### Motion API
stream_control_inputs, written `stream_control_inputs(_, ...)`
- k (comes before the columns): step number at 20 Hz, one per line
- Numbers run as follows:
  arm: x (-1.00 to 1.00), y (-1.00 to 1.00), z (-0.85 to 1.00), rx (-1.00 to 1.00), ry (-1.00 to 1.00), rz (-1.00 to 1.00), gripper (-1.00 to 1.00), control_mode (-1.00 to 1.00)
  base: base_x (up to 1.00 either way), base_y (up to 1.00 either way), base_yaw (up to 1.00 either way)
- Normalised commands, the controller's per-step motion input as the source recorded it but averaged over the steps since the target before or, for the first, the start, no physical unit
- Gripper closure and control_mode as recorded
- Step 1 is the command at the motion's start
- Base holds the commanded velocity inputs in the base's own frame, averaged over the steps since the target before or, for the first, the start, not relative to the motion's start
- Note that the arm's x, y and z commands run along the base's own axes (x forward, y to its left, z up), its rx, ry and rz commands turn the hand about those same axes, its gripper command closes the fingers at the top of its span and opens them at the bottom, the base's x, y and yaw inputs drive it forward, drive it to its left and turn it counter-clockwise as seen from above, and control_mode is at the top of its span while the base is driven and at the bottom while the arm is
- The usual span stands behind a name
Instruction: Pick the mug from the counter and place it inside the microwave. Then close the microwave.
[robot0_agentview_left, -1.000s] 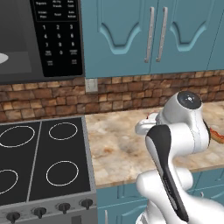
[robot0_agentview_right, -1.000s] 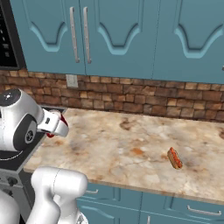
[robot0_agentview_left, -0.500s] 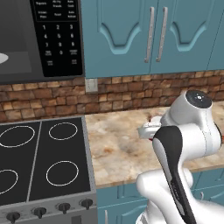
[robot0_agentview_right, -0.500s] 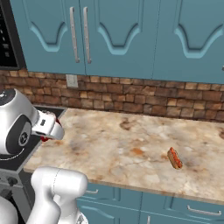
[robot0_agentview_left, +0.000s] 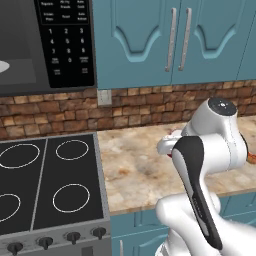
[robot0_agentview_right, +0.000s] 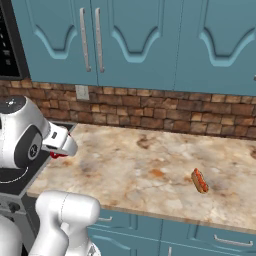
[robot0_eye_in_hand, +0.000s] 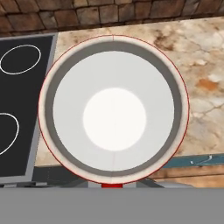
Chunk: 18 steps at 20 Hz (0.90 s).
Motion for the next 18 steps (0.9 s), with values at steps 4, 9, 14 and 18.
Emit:
stream_control_inputs(4,0.0,0.0,0.0,0.0,0.0,0.0,1.0,-1.0,0.0,0.0,0.0)
stream_control_inputs(9,0.0,0.0,0.0,0.0,0.0,0.0,1.0,1.0,-0.21,0.0,0.04)
stream_control_inputs(14,0.0,0.0,0.0,0.0,0.0,0.0,1.0,1.0,-0.41,0.03,0.22)
stream_control_inputs(18,0.0,0.0,0.0,0.0,0.0,0.0,1.0,1.0,-0.4,0.37,0.38)
